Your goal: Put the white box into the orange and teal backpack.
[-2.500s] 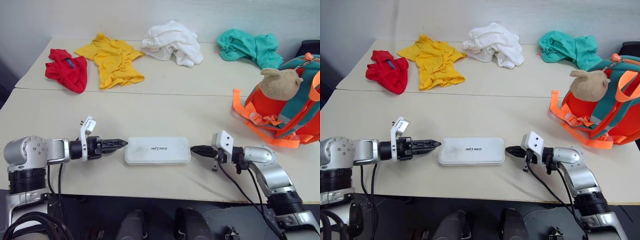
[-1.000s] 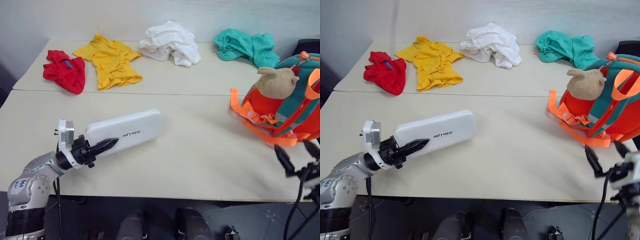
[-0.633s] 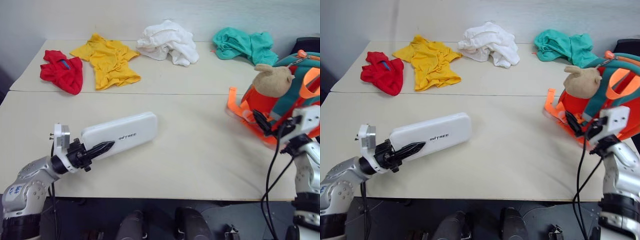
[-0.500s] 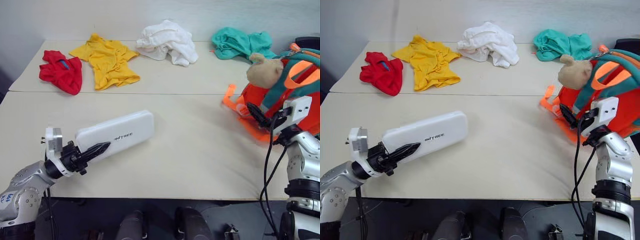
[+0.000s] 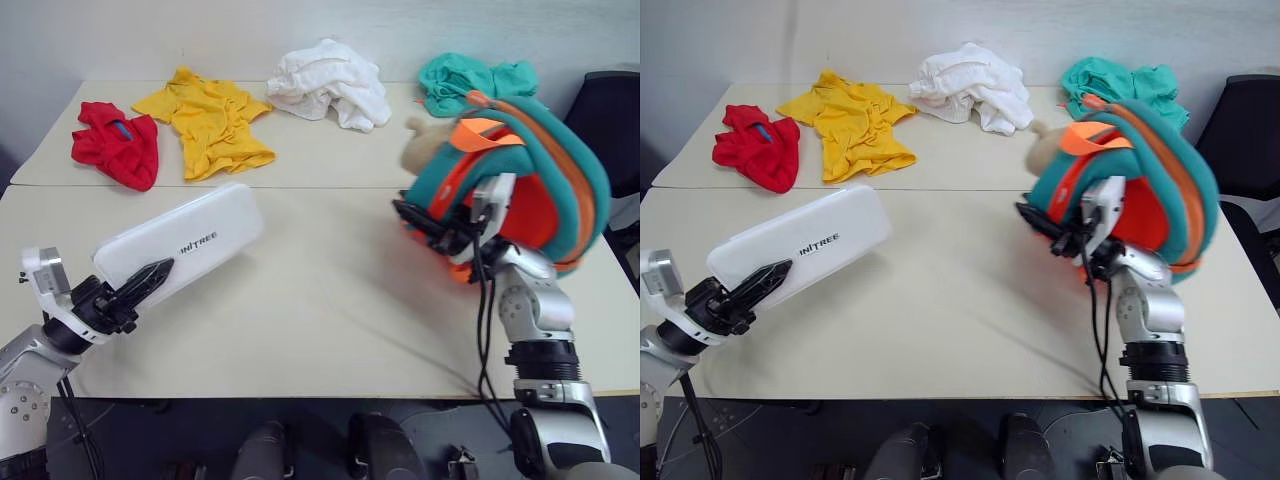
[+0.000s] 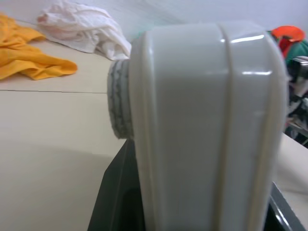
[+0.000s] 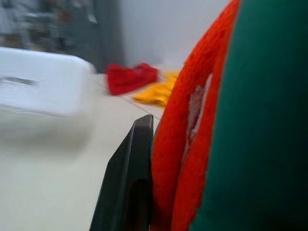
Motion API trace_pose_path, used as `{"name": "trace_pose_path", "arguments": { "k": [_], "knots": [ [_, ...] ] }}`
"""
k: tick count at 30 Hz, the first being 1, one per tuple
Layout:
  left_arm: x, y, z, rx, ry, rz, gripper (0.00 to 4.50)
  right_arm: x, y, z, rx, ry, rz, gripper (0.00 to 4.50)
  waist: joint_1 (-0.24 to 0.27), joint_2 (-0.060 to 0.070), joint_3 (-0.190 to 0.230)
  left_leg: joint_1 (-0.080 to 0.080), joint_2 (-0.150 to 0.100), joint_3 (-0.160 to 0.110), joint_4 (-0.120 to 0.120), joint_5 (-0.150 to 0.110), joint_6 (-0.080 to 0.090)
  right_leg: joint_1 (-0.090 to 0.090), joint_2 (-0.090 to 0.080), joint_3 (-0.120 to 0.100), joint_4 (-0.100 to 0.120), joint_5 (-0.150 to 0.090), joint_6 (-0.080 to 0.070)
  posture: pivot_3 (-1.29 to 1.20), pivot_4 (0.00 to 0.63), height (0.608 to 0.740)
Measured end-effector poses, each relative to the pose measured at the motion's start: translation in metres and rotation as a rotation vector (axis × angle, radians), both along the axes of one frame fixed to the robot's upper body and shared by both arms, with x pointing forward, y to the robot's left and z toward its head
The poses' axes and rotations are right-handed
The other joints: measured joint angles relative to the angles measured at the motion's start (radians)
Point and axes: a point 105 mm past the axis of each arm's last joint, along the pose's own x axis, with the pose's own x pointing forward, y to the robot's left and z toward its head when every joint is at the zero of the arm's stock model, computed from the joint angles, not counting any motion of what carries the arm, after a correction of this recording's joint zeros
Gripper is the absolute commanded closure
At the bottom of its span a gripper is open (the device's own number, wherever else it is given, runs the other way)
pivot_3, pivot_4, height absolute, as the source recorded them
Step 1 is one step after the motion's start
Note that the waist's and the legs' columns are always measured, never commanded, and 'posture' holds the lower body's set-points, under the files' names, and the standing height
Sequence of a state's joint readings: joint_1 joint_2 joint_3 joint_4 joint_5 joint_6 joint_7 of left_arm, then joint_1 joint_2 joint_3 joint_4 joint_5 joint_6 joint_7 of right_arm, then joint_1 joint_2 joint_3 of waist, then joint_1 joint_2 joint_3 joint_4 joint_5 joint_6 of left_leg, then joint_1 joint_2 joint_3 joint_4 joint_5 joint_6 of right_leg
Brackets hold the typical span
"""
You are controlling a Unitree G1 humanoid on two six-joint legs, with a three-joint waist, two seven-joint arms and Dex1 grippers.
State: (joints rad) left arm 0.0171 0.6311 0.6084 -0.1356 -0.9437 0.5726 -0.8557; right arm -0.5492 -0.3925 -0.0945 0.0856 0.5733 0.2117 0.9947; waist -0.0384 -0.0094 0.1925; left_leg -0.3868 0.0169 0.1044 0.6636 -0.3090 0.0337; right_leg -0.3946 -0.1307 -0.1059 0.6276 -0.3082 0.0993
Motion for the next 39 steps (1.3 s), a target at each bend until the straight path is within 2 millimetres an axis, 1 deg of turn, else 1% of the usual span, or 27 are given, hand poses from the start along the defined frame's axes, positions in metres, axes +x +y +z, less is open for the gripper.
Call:
{"name": "trace_pose_path", "arguments": {
  "k": [1, 2, 3, 5, 7, 8, 10, 12, 16, 19, 21, 23, 26, 31, 35, 37, 39],
  "knots": [
    [0.001, 0.003, -0.001, -0.002, 0.005, 0.014, 3.27, -0.011, 0.015, 0.004, -0.004, 0.005, 0.087, 3.93, 0.001, 0.000, 0.000, -0.001, 0.000, 0.000, 0.000, 0.000, 0.000, 0.000, 0.000, 0.000, 0.000, 0.000, 0.000, 0.00, 0.150, 0.740],
    [0.002, 0.006, -0.003, -0.004, 0.010, 0.023, 3.27, -0.018, 0.024, 0.006, -0.012, 0.006, 0.144, 3.93, 0.003, 0.000, 0.000, -0.001, 0.000, -0.001, 0.000, 0.000, 0.000, 0.000, 0.000, 0.000, 0.000, 0.000, 0.000, 0.00, 0.150, 0.740],
    [0.002, 0.008, -0.004, -0.005, 0.015, 0.031, 3.27, -0.028, 0.032, 0.008, -0.014, 0.012, 0.208, 3.93, 0.006, 0.000, 0.000, -0.001, 0.000, -0.001, 0.000, 0.000, 0.000, 0.000, 0.000, -0.001, -0.001, 0.000, 0.000, 0.00, 0.150, 0.740],
    [0.002, 0.009, -0.003, -0.002, 0.016, 0.033, 3.27, -0.050, 0.041, 0.007, -0.037, 0.063, 0.333, 3.95, 0.011, 0.000, 0.000, -0.002, 0.000, -0.002, 0.000, -0.001, 0.001, 0.000, -0.001, -0.001, -0.002, 0.000, 0.000, 0.00, 0.150, 0.740],
    [0.000, 0.013, -0.002, 0.006, 0.015, 0.045, 3.27, -0.068, 0.042, 0.004, -0.071, 0.122, 0.420, 3.96, 0.014, 0.000, 0.000, -0.003, -0.001, -0.005, 0.000, -0.002, 0.001, 0.000, -0.002, -0.002, -0.002, 0.000, 0.000, 0.00, 0.150, 0.740],
    [-0.001, 0.015, 0.001, -0.018, 0.008, 0.053, 3.27, -0.077, 0.038, 0.003, -0.083, 0.178, 0.464, 3.96, 0.017, 0.000, 0.000, -0.003, -0.002, -0.005, 0.000, -0.002, 0.002, 0.000, -0.003, -0.002, -0.004, 0.000, 0.000, 0.00, 0.150, 0.740],
    [-0.004, 0.024, 0.012, -0.065, -0.022, 0.083, 3.27, -0.086, 0.029, 0.004, -0.098, 0.245, 0.492, 3.96, 0.014, -0.001, 0.000, -0.004, -0.002, -0.007, 0.000, -0.002, 0.002, 0.001, -0.003, -0.003, -0.006, 0.000, 0.000, 0.00, 0.150, 0.740],
    [-0.008, 0.025, 0.024, -0.069, -0.055, 0.079, 3.27, -0.086, 0.022, 0.005, -0.123, 0.259, 0.475, 3.96, 0.013, -0.002, 0.000, -0.003, -0.002, -0.007, 0.001, -0.003, 0.001, 0.002, -0.003, -0.003, -0.007, 0.000, 0.000, 0.00, 0.150, 0.740],
    [-0.021, 0.009, 0.043, 0.022, -0.071, -0.017, 3.27, -0.081, 0.014, -0.002, -0.168, 0.284, 0.426, 3.96, 0.011, -0.002, 0.000, -0.003, -0.001, -0.007, 0.000, -0.002, 0.000, 0.001, -0.003, -0.003, -0.007, 0.000, 0.000, 0.00, 0.150, 0.740],
    [-0.029, -0.006, 0.062, 0.064, -0.111, -0.095, 3.27, -0.075, 0.010, -0.007, -0.170, 0.300, 0.400, 3.96, 0.011, -0.002, 0.000, -0.003, -0.001, -0.007, 0.000, -0.002, 0.000, 0.001, -0.003, -0.003, -0.007, 0.000, -0.001, 0.00, 0.150, 0.740],
    [-0.029, -0.018, 0.070, 0.092, -0.146, -0.136, 3.27, -0.074, 0.011, -0.009, -0.176, 0.294, 0.396, 3.96, 0.013, -0.001, 0.000, -0.003, -0.002, -0.007, 0.000, -0.002, 0.000, 0.001, -0.003, -0.003, -0.007, 0.000, 0.000, 0.00, 0.150, 0.740],
    [-0.023, -0.028, 0.076, 0.098, -0.179, -0.166, 3.27, -0.073, 0.014, -0.014, -0.186, 0.296, 0.403, 3.96, 0.019, -0.002, 0.000, -0.003, -0.002, -0.007, 0.000, -0.002, 0.000, 0.002, -0.003, -0.004, -0.007, 0.000, 0.000, 0.00, 0.150, 0.740],
    [-0.015, -0.040, 0.076, 0.114, -0.186, -0.199, 3.27, -0.074, 0.016, -0.020, -0.198, 0.300, 0.411, 3.96, 0.020, -0.001, 0.000, -0.003, -0.002, -0.006, 0.000, -0.002, 0.000, 0.001, -0.002, -0.004, -0.004, 0.000, 0.000, 0.00, 0.150, 0.740],
    [0.004, -0.058, 0.077, 0.168, -0.230, -0.250, 3.27, -0.072, 0.014, -0.022, -0.211, 0.291, 0.409, 3.96, 0.022, -0.002, 0.000, -0.003, -0.002, -0.005, 0.000, -0.002, 0.000, 0.001, 0.000, -0.004, -0.003, 0.000, 0.000, 0.00, 0.150, 0.740],
    [0.016, -0.069, 0.067, 0.222, -0.228, -0.323, 3.27, -0.072, 0.014, -0.023, -0.218, 0.292, 0.408, 3.96, 0.024, -0.002, 0.000, -0.003, -0.002, -0.004, 0.001, -0.001, 0.000, 0.001, 0.001, -0.004, -0.003, 0.000, 0.000, 0.00, 0.150, 0.740],
    [0.019, -0.074, 0.066, 0.272, -0.235, -0.365, 3.27, -0.072, 0.015, -0.023, -0.218, 0.291, 0.408, 3.96, 0.030, -0.002, 0.000, -0.003, -0.002, -0.004, 0.001, -0.001, 0.000, 0.001, 0.001, -0.004, -0.003, 0.000, 0.000, 0.00, 0.150, 0.740],
    [0.018, -0.079, 0.063, 0.351, -0.235, -0.439, 3.27, -0.072, 0.015, -0.024, -0.218, 0.291, 0.406, 3.96, 0.034, -0.002, 0.000, -0.003, -0.002, -0.003, 0.001, -0.001, 0.000, 0.001, 0.001, -0.004, -0.003, 0.000, 0.000, 0.00, 0.150, 0.740]
  ]
}}
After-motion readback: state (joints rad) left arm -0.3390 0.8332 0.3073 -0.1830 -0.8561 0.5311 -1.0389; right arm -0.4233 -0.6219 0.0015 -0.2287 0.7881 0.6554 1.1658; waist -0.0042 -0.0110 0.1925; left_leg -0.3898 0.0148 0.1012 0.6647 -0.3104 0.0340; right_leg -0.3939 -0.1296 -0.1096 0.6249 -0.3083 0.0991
